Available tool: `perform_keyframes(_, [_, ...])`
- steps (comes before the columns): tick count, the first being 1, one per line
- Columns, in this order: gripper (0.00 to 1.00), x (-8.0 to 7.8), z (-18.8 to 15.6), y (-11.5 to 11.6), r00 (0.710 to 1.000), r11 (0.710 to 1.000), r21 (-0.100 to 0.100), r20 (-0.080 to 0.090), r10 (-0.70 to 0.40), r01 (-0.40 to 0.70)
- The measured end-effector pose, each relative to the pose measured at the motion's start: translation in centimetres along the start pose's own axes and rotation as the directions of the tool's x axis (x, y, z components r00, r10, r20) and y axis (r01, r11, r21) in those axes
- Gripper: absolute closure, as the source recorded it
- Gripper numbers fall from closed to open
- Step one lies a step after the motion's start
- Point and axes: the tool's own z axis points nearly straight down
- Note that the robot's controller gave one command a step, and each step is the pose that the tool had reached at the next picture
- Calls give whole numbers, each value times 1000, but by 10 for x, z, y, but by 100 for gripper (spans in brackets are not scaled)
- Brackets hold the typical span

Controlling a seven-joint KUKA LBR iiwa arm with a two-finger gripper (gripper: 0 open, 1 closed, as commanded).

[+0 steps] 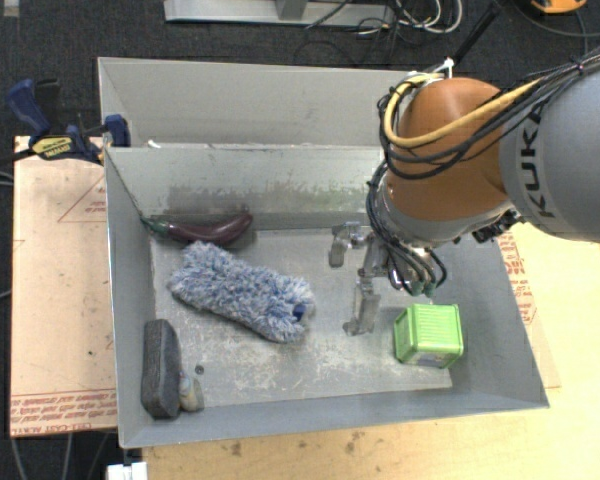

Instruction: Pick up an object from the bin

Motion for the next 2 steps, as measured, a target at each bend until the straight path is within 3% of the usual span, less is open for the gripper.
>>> perform_keyframes(1, [0,-2,-4,0,1000,1000,0,8,1,-1])
perform_keyframes(2, [0,10,31,22,999,999,1,15,-52,52])
